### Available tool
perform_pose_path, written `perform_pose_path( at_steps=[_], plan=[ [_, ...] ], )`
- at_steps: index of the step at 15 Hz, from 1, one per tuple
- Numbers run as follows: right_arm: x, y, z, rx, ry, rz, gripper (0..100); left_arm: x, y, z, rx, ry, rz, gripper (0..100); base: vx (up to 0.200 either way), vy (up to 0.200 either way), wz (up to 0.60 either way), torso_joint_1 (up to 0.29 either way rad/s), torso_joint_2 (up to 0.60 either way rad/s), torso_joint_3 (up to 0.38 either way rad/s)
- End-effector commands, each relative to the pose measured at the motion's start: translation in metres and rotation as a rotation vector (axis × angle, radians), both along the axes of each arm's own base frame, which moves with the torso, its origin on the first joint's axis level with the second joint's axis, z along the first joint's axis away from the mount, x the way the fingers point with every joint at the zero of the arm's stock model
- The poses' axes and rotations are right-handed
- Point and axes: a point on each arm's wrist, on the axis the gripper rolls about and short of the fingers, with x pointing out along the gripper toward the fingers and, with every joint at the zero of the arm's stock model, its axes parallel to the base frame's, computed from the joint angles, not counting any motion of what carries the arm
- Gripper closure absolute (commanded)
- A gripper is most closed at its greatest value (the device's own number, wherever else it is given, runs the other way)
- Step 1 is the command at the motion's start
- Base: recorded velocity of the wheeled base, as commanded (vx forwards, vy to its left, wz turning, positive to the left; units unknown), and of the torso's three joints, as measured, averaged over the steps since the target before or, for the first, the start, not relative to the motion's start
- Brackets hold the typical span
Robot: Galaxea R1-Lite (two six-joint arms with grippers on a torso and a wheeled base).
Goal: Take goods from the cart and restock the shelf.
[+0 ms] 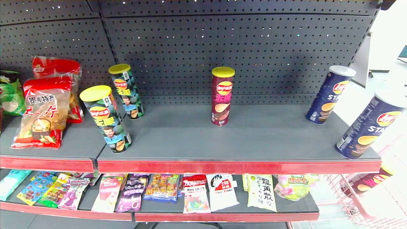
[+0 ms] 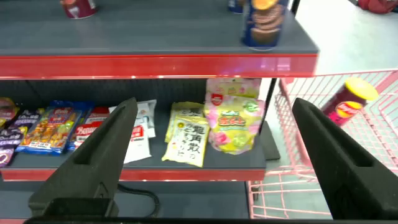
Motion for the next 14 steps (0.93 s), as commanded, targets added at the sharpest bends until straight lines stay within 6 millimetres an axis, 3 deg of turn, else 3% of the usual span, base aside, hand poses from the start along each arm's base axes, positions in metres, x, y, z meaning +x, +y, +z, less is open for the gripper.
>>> perform_pose_path(
  at_steps=[1,14],
  plan=[
    [0.0000,0.0000,0.0001,0.000,0.000,-0.001,0,0.0001,0.0000,0.0001,0.000,0.001,0.000,0,0.000,-0.200,0.00,0.002,0.00,0.007],
    [0.0000,0.0006,0.0002,0.003,-0.002,0.023,0,0.0000,0.0000,0.0000,0.000,-0.001,0.000,0,0.000,-0.200,0.00,0.003,0.00,0.003]
  ],
)
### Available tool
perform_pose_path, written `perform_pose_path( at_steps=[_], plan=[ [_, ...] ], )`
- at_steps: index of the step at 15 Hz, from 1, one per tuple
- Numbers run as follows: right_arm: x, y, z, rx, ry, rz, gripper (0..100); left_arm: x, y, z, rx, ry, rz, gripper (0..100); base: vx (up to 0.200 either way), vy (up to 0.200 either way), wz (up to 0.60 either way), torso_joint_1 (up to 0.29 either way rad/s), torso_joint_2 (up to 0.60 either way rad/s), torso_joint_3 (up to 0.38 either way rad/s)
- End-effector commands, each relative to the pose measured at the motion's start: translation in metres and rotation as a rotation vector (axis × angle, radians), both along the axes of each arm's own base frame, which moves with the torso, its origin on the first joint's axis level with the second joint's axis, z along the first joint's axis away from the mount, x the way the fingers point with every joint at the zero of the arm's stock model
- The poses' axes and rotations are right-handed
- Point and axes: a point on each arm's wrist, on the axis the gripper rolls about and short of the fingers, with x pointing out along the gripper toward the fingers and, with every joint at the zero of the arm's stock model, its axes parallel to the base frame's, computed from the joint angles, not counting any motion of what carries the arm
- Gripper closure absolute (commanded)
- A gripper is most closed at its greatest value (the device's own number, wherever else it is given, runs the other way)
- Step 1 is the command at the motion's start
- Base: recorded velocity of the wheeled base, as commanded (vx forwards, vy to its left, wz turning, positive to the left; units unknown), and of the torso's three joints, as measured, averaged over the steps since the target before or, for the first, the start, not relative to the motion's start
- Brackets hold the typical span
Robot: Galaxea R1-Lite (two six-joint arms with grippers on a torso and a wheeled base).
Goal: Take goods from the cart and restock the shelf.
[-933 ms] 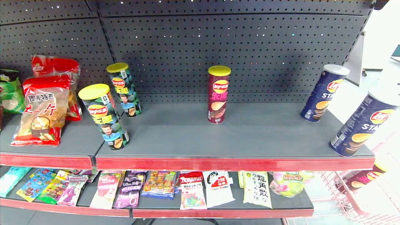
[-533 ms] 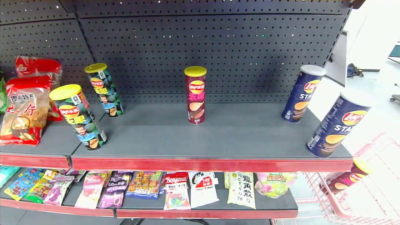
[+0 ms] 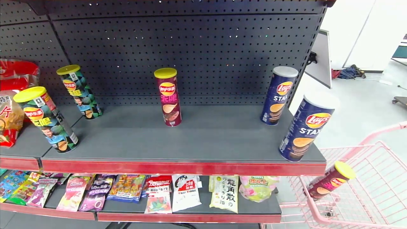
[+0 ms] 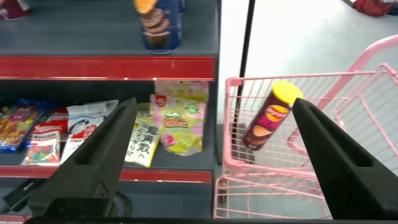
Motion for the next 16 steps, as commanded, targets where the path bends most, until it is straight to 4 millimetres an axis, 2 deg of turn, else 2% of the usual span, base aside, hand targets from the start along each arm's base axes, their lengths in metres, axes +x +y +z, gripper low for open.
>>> perform_pose_path(
  at_steps=[1,3,10,16],
  plan=[
    [0.0000,0.0000,0.0000,0.000,0.000,0.000,0,0.0000,0.0000,0.0001,0.000,-0.001,0.000,0,0.000,-0.200,0.00,0.002,0.00,0.002],
    [0.0000,0.0000,0.0000,0.000,0.000,0.000,0,0.0000,0.0000,0.0001,0.000,-0.001,0.000,0,0.000,-0.200,0.00,0.002,0.00,0.002],
    [0.0000,0.0000,0.0000,0.001,0.000,0.000,0,0.0000,0.0000,0.0001,0.000,-0.001,0.000,0,0.000,0.000,0.00,0.000,0.00,0.000],
    [0.0000,0.0000,0.0000,0.000,0.000,0.000,0,0.0000,0.0000,0.0001,0.000,-0.001,0.000,0,0.000,0.000,-0.60,0.001,0.00,0.002]
  ],
)
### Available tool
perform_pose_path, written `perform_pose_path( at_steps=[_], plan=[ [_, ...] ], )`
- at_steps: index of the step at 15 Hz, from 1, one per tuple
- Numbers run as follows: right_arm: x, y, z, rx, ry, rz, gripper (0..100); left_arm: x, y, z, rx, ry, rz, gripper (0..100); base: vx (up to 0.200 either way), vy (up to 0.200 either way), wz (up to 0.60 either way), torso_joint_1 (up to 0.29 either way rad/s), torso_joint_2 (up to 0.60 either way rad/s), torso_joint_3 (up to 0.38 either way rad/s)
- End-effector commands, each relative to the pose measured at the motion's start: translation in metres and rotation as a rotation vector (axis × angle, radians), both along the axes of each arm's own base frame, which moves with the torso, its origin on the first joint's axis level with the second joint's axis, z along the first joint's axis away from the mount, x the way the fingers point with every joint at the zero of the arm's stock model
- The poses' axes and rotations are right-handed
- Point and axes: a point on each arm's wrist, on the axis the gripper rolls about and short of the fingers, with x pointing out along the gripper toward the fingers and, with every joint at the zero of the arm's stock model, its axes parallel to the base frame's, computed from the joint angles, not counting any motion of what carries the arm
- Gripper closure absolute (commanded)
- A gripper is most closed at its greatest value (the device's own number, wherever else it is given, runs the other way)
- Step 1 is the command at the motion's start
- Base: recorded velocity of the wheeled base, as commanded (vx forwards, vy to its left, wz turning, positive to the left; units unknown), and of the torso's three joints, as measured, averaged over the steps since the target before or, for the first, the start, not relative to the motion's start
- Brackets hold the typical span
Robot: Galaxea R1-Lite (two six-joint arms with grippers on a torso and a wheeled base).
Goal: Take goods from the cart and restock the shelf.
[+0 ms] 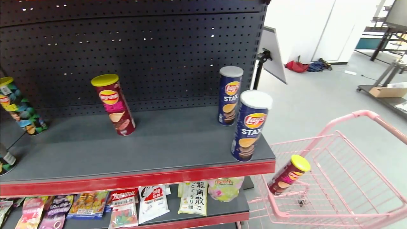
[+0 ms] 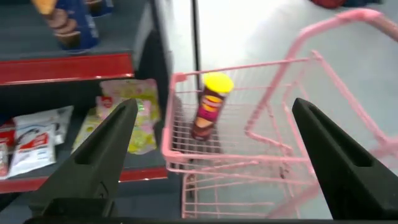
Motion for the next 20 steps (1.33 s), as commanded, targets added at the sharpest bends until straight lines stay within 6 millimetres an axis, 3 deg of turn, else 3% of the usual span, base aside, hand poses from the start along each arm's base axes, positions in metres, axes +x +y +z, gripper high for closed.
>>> perform_pose_path(
  at_steps=[1,3,12,20],
  plan=[
    [0.0000,0.0000,0.0001,0.000,0.000,0.000,0,0.0000,0.0000,0.0000,0.000,-0.001,0.001,0,0.000,0.000,-0.60,-0.002,0.00,0.007],
    [0.0000,0.0000,0.0001,0.001,0.000,0.000,0,0.0000,0.0000,0.0000,0.000,-0.001,0.001,0,0.000,0.000,-0.60,-0.002,0.00,0.002],
    [0.0000,0.0000,0.0001,0.000,0.000,-0.003,0,0.0000,0.0000,0.0000,0.000,-0.001,0.001,0,0.000,0.000,0.00,0.000,0.00,0.000],
    [0.0000,0.0000,0.0001,0.001,0.000,-0.003,0,0.0000,0.0000,0.0000,0.000,-0.001,0.001,0,0.000,0.000,0.00,-0.131,0.32,0.187]
  ],
)
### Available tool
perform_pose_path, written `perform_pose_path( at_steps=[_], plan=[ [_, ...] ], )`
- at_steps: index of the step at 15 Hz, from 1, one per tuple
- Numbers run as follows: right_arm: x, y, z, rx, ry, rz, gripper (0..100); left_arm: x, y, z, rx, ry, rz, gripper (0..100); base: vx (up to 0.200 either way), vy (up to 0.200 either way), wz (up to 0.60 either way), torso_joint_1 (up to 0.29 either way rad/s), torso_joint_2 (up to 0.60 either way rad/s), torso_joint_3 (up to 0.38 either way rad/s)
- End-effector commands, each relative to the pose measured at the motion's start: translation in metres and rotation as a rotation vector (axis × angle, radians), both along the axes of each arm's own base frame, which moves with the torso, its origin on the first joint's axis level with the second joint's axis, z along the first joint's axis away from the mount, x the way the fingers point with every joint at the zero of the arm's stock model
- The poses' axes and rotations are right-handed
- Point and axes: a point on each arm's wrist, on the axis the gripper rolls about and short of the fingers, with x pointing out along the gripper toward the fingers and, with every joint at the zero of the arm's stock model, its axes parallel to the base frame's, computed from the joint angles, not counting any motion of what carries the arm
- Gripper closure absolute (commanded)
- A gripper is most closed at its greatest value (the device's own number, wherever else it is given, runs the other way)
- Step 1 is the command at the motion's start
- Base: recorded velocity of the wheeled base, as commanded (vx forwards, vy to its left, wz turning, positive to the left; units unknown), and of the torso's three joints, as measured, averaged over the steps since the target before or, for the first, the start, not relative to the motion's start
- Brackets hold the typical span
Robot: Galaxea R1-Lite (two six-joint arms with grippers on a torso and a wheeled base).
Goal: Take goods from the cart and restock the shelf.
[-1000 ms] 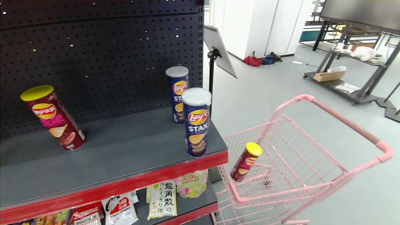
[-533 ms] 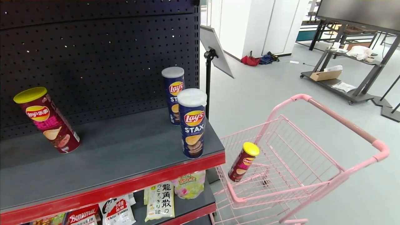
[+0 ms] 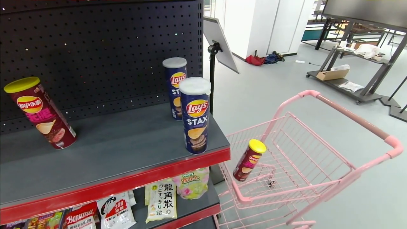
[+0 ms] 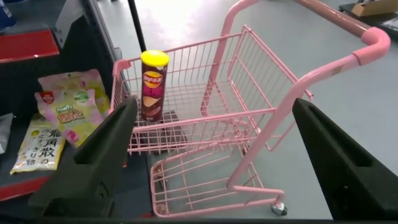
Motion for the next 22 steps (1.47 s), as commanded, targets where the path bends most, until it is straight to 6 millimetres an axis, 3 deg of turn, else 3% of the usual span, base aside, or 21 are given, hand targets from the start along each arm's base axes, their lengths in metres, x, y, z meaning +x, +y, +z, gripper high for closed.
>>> perform_pose_path(
  at_steps=[1,18,22],
  plan=[
    [0.0000,0.0000,0.0000,0.000,0.000,0.000,0,0.0000,0.0000,0.0001,0.000,-0.001,0.001,0,0.000,0.000,0.00,-0.149,0.35,0.212],
    [0.0000,0.0000,0.0000,0.000,0.000,0.002,0,0.0000,0.0000,0.0001,0.000,-0.001,0.001,0,0.000,0.000,0.00,-0.159,0.45,0.284],
    [0.0011,0.0000,0.0002,-0.004,0.015,0.006,0,0.0000,0.0000,0.0001,0.000,-0.001,0.001,0,0.000,0.000,0.00,-0.040,0.14,0.098]
  ],
)
